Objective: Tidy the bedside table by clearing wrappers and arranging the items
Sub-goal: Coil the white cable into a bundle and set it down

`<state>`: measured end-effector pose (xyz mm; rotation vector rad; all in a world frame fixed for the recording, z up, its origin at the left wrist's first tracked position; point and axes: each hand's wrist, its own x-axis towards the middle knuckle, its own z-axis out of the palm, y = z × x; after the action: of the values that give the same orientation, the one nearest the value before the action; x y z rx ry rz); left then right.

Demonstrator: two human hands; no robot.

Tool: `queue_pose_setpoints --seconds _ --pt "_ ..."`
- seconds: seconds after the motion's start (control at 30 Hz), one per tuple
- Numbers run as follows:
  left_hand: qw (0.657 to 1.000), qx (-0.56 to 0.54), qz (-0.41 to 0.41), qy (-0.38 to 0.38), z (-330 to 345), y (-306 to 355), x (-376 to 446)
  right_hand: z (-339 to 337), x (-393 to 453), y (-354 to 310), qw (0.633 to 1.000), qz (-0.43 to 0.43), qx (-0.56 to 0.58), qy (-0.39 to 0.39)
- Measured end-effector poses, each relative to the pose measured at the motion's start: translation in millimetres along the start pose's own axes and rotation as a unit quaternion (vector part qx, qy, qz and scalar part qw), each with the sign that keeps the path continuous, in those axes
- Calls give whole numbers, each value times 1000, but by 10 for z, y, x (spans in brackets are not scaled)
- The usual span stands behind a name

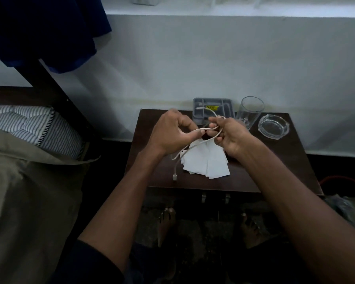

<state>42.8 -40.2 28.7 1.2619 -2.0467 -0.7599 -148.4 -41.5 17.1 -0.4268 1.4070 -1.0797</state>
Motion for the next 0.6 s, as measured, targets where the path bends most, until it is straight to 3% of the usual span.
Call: queue_pose_setpoints --seconds 0.13,0.3,0.4,0.47,0.6 --pt "955 -258 -104 -100 -9 -24 -13 -101 -9 -26 999 4 -40 22" --pt "967 -194 -134 -99 49 6 -4 -136 -42 8 993 -11 -113 25" --pt "979 -114 -166 -20 179 114 25 -156 -68 10 993 -26 -113 5" --pt "969 -127 -208 44 247 175 80 -165 -92 2 992 -24 -123 -26" --pt "889 -300 -325 117 332 269 177 -185 -140 8 978 -21 -178 -104"
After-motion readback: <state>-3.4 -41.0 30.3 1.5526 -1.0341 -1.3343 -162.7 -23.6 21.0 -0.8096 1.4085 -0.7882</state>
